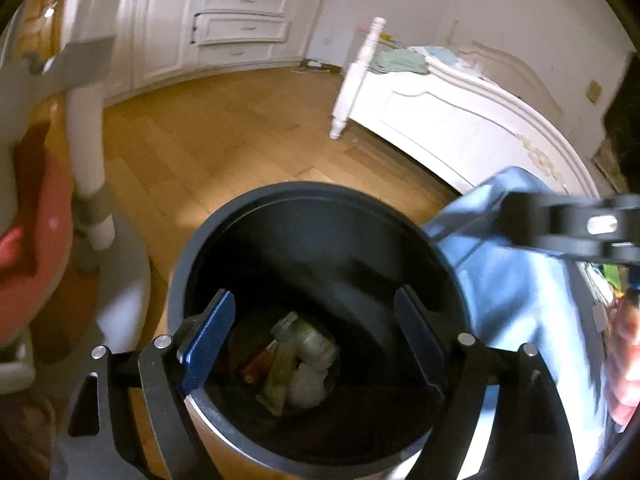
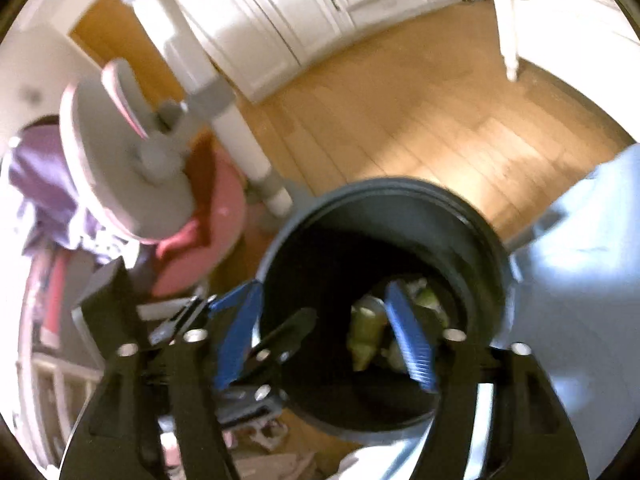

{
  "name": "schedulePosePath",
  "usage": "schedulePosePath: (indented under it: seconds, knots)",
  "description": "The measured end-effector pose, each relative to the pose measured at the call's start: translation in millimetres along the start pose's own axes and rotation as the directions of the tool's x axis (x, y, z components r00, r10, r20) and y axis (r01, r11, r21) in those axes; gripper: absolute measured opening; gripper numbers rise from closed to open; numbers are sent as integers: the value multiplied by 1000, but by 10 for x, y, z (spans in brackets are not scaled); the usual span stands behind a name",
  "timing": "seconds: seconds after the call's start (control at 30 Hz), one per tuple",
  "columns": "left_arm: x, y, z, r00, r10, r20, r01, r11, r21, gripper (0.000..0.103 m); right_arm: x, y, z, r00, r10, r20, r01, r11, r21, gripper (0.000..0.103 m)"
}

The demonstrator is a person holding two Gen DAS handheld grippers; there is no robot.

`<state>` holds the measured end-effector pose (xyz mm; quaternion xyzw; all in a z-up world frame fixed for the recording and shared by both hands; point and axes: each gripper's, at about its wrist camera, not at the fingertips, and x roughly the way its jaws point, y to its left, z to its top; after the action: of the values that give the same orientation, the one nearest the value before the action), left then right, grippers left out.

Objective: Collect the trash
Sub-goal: 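Grasp the green packet with the right gripper while the left grasps the purple tube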

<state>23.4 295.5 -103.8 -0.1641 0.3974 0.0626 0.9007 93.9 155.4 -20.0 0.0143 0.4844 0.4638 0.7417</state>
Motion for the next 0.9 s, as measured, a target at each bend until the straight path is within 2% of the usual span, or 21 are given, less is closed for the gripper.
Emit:
schedulePosePath:
  seconds: [0.17, 0.23, 0.3, 0.33, 0.37, 0.43, 0.53, 0.6, 0.73, 0.9]
  knots:
    - [-196, -524, 185, 997, -60, 44, 53, 986, 160, 82, -854, -361, -194, 988, 30, 153, -29, 1000, -10, 71]
    - [-276, -801, 253, 994, -97, 58, 80, 966, 246, 82, -1292, -635, -313, 974, -21, 224, 28, 999, -26, 76]
    - [-351, -1170, 324, 988, -140, 67, 108, 928, 356, 82, -1631, -881, -412, 965, -70, 251, 87, 995, -57, 77]
    - [-371, -1338, 351, 985, -158, 66, 118, 907, 404, 82, -1767, -986, -450, 963, -94, 254, 116, 991, -74, 77]
    - [-384, -1557, 375, 982, -181, 62, 132, 874, 468, 82, -1900, -1091, -486, 958, -125, 257, 153, 984, -94, 77]
    - [-373, -1858, 406, 978, -199, 58, 135, 822, 553, 82, -2175, -1318, -567, 944, -213, 254, 258, 953, -158, 77]
    - [-259, -2348, 439, 979, -201, 43, 117, 717, 687, 82, -2443, -1604, -665, 926, -310, 217, 362, 893, -268, 79]
    - [-155, -2567, 451, 979, -204, 22, 122, 663, 739, 82, -2577, -1802, -720, 916, -359, 178, 400, 850, -342, 82]
    - [73, -2899, 435, 981, -188, -37, 141, 578, 804, 82, -2681, -2114, -791, 895, -436, 96, 429, 782, -452, 82]
    - [288, -3132, 371, 979, -171, -113, 181, 461, 869, 82, -2666, -2523, -849, 890, -456, -10, 389, 770, -506, 82]
